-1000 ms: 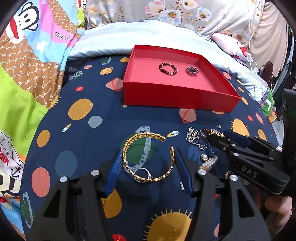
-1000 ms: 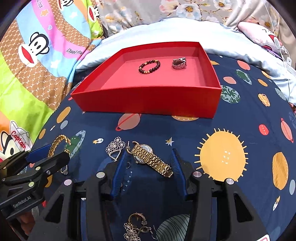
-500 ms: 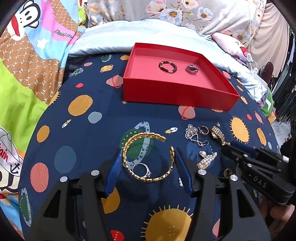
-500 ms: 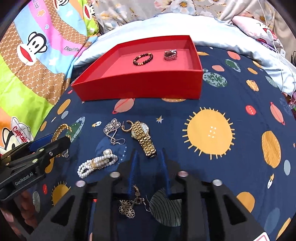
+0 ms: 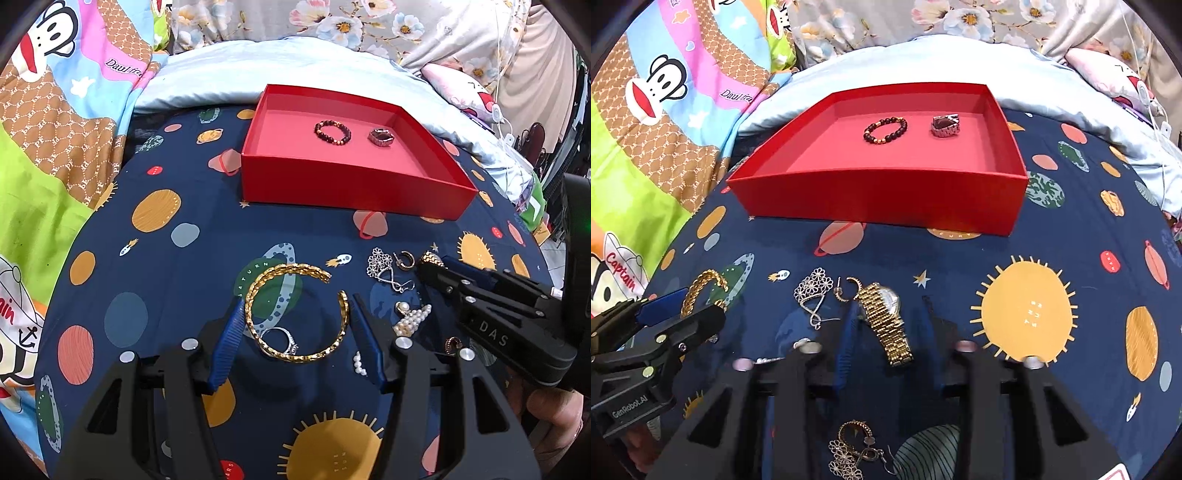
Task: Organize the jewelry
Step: 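Grasp the gold bangle with the left tool while the right tool grasps the gold watch, then carry the bangle and watch into the red tray with both tools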
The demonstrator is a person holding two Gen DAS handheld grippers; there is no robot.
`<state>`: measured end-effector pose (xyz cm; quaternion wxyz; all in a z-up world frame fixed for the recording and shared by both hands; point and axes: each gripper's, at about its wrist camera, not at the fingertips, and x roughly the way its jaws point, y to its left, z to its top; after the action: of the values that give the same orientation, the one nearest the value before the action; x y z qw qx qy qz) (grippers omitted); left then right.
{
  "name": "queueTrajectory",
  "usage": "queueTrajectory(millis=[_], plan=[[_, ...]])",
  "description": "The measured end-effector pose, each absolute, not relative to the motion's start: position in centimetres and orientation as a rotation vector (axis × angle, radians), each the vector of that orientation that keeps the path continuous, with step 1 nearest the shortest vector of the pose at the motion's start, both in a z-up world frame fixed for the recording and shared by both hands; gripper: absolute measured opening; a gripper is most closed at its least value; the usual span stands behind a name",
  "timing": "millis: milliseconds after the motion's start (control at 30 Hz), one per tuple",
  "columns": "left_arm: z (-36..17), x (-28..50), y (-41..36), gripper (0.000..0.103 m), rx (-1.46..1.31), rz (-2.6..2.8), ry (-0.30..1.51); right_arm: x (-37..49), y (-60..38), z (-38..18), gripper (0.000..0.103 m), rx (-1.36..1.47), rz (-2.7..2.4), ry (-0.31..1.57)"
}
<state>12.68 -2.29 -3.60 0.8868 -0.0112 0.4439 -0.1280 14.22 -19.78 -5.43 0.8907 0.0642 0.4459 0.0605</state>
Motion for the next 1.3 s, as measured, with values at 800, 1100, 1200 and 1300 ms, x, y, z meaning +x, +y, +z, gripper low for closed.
queueTrajectory(millis=[800, 1100, 1200, 1300], plan=[[0.4, 10.5, -1.6, 0.055, -0.051, -0.293, 0.846, 7.6, -22.9, 1.0, 0.023, 0.264, 0.068, 0.784], [2.7, 12.4, -2.7, 0.055, -0.015, -0.298, 0.780, 8.8, -23.0, 4.5, 0.023, 0.249, 0.097, 0.704], [3.5, 13.8, -3.2, 0.055, -0.008, -0.298, 0.755, 10.3, -23.0, 5.2, 0.023, 0.242, 0.105, 0.689], [4.2, 15.6, -3.9, 0.055, 0.003, -0.298, 0.733, 12.2, -23.0, 5.8, 0.023, 0.240, 0.115, 0.673]])
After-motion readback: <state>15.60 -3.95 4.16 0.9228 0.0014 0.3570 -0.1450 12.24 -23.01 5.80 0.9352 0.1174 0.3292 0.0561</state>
